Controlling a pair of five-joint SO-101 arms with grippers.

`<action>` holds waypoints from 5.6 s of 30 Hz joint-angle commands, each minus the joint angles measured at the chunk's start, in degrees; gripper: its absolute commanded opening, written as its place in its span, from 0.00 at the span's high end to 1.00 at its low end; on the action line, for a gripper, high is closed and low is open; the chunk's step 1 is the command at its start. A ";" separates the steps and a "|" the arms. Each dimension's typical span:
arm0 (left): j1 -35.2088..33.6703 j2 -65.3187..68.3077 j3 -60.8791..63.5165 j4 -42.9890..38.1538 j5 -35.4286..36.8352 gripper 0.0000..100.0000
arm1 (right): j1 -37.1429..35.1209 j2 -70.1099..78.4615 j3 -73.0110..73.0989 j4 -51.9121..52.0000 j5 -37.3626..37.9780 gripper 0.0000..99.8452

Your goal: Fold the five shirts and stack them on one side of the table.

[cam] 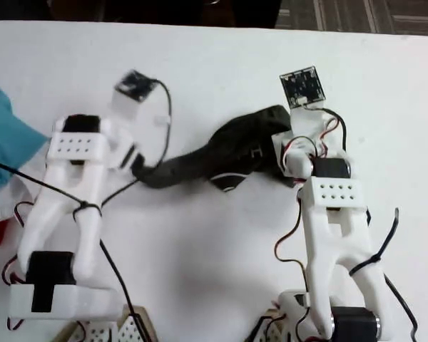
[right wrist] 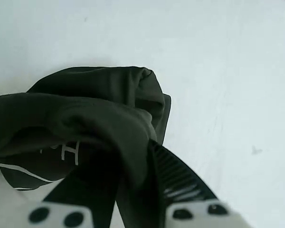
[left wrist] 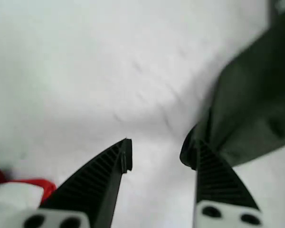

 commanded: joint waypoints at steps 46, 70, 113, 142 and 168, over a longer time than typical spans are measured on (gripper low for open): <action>6.33 14.95 -6.55 -0.53 0.88 0.80 | 0.40 -2.24 -0.26 0.22 -0.44 0.98; -0.09 -7.56 -11.47 19.96 3.16 0.97 | -0.66 -20.35 -0.26 22.46 -0.70 0.98; -25.14 -6.07 -15.52 6.15 3.87 0.97 | -34.86 -18.95 -17.05 34.59 4.75 0.88; -12.13 13.19 -57.19 39.56 4.31 0.80 | -5.14 5.41 -8.35 14.37 4.75 0.69; 24.53 -9.93 1.71 21.63 15.65 0.79 | 11.38 7.52 -15.30 18.51 4.75 0.69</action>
